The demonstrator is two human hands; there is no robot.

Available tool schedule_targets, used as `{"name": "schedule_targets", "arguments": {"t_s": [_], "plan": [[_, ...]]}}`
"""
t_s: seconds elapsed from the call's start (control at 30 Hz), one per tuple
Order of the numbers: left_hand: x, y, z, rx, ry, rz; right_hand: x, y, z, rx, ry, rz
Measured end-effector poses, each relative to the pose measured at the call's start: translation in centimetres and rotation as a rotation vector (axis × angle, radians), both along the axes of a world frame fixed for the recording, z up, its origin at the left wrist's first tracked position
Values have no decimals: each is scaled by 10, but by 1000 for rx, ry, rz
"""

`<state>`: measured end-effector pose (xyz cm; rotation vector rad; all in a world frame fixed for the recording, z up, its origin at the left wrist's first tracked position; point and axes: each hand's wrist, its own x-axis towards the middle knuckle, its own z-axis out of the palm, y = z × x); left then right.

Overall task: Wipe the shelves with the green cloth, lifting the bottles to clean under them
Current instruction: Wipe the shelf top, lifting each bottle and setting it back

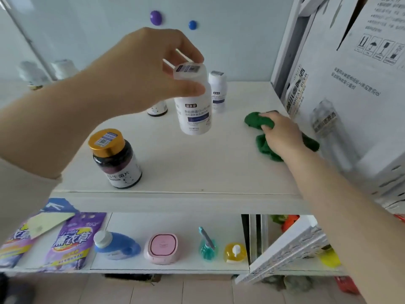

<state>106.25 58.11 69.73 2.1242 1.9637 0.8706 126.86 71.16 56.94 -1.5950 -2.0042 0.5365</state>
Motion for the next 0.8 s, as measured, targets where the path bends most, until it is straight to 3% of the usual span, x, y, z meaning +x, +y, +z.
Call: {"name": "schedule_targets", "arguments": {"t_s": [0.23, 0.37, 0.53, 0.7, 0.8], "plan": [[0, -12, 5, -10, 25, 124, -65, -85, 3, -27, 39, 610], [9, -21, 7, -36, -32, 98, -48, -139, 5, -48, 60, 777], [36, -29, -9, -76, -69, 8, -1, -182, -22, -216, 28, 736], [60, -24, -40, -137, -97, -78, 37, -194, -52, -213, 157, 389], [67, -18, -52, -145, -98, -109, 48, -197, -45, -190, 203, 305]]}}
